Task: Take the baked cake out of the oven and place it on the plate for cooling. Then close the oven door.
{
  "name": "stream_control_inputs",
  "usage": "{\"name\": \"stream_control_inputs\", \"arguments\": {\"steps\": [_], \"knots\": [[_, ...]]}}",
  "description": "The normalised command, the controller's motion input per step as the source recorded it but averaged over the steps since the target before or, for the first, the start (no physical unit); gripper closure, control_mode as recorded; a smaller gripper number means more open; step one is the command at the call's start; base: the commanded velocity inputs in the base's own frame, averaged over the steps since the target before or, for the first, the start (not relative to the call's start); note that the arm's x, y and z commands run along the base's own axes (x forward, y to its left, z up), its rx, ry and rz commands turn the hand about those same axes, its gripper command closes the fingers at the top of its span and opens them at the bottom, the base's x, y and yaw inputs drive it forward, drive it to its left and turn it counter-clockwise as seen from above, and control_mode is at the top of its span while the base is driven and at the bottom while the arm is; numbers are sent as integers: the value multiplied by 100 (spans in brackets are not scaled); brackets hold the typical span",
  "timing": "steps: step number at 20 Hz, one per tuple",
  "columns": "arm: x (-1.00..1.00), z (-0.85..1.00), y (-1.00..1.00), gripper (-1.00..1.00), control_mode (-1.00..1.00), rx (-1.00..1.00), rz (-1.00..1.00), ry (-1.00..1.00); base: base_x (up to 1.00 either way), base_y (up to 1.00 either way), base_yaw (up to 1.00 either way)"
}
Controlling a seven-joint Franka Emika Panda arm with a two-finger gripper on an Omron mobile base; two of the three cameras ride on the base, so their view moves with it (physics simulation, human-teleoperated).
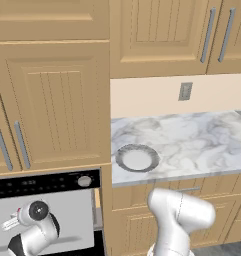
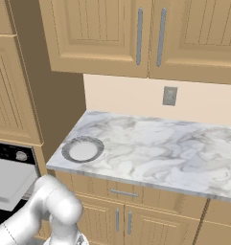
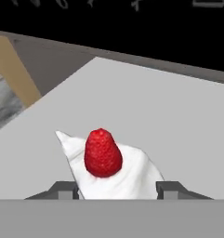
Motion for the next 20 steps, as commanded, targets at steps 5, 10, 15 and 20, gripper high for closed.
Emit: {"name": "stream_control_inputs", "arguments": {"steps": [5,10,15,20], "knots": [[-52,72,-15,100,-100,0,-3,0,0,0,0],[-57,67,-41,100,-100,0,-7,3,0,0,0],[-49,69,-58,100,-100,0,-11,7,0,0,0],[-51,76,-74,100,-100,0,-15,6,0,0,0]]}}
